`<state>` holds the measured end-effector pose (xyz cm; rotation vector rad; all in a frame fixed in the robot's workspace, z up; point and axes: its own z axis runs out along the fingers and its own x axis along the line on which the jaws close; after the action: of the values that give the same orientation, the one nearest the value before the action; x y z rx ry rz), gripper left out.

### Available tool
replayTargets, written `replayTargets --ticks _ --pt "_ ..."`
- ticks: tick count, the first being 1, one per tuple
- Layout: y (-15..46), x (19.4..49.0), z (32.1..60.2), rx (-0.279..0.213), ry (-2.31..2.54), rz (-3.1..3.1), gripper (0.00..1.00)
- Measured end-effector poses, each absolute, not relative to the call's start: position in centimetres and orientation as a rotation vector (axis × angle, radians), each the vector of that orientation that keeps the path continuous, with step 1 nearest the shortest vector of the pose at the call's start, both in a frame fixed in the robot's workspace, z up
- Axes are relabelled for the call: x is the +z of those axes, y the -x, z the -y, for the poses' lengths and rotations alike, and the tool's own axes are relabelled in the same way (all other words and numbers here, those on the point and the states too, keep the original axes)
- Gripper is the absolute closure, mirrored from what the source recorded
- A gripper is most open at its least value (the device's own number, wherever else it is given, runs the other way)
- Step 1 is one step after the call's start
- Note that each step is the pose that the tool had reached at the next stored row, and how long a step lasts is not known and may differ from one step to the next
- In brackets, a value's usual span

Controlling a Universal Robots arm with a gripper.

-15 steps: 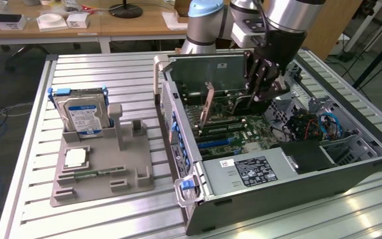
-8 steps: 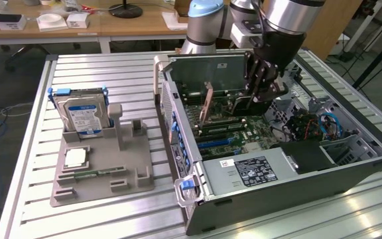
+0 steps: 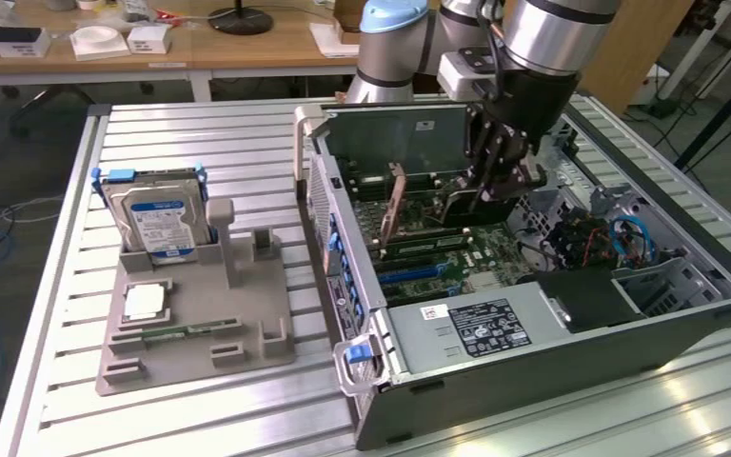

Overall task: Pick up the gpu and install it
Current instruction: 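Insert the gpu into the slot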

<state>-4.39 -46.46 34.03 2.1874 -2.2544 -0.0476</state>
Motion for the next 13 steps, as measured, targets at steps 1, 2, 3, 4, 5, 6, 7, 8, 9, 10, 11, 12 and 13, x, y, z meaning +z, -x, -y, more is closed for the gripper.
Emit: replayTargets --ticks 1,2,3,4,5,6,7,8,9,10,11,12,13 --pt "4.42 33.92 46.46 -0.047 -2.188 2.255 0.74" --pt "4.47 33.83 46.46 -0.046 -2.188 2.256 0.74" --pt "4.53 33.73 46.46 -0.045 -2.188 2.256 0.74" --pt "4.59 33.63 46.46 -0.044 -2.189 2.257 0.74" --pt "4.63 33.54 46.46 -0.043 -2.189 2.258 0.74" --pt "4.66 33.47 46.46 -0.042 -2.190 2.258 0.74" --pt "4.65 33.43 46.46 -0.042 -2.190 2.258 0.74" --pt "4.65 33.43 46.46 -0.042 -2.190 2.258 0.74" --pt "4.65 33.43 46.46 -0.042 -2.190 2.258 0.74" --pt "4.66 33.42 46.46 -0.042 -2.190 2.258 0.74" --pt "4.66 33.42 46.46 -0.042 -2.190 2.258 0.74" --pt "4.66 33.42 46.46 -0.042 -2.190 2.258 0.74" --pt "4.66 33.42 46.46 -0.042 -2.190 2.258 0.74"
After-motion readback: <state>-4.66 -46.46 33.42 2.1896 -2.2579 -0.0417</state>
